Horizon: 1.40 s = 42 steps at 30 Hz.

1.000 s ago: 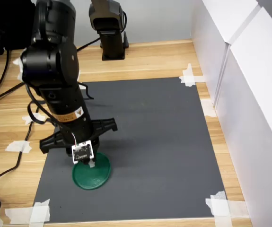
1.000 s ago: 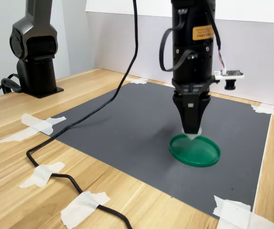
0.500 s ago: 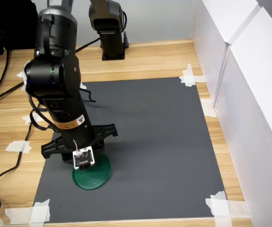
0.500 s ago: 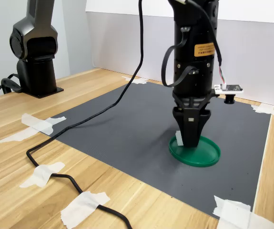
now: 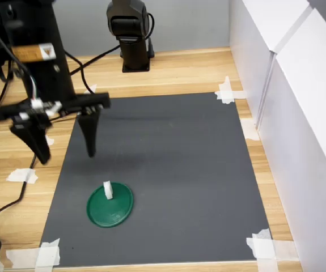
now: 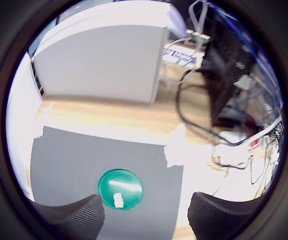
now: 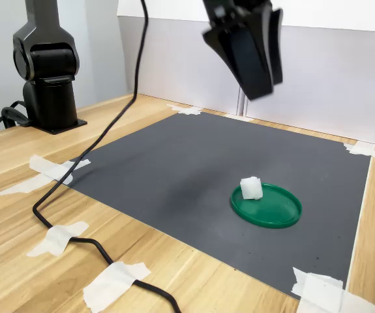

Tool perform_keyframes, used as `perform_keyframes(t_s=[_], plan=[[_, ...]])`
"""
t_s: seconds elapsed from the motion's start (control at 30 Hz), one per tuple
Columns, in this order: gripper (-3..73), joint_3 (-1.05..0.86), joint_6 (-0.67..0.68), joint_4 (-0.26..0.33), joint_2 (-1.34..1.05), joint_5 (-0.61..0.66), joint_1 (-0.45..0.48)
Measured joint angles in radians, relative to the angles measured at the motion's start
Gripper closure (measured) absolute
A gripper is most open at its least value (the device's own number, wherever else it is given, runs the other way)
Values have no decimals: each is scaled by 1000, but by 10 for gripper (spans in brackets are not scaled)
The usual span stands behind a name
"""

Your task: Grasp a white terminal and put it on the green lid.

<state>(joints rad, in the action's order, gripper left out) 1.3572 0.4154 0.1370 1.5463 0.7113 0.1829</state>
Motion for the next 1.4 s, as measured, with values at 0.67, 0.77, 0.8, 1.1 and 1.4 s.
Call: perform_keyframes(t_s=[0.67, 0.77, 0.8, 1.1, 1.4], plan=[[701, -713, 38, 94, -1053, -133, 30], [708, -821, 0, 85, -1172, -133, 30], [709, -852, -12, 77, -1206, -133, 30], [711, -1062, -174, 40, -1406, -206, 30], [711, -1205, -215, 12, -1475, -243, 30]])
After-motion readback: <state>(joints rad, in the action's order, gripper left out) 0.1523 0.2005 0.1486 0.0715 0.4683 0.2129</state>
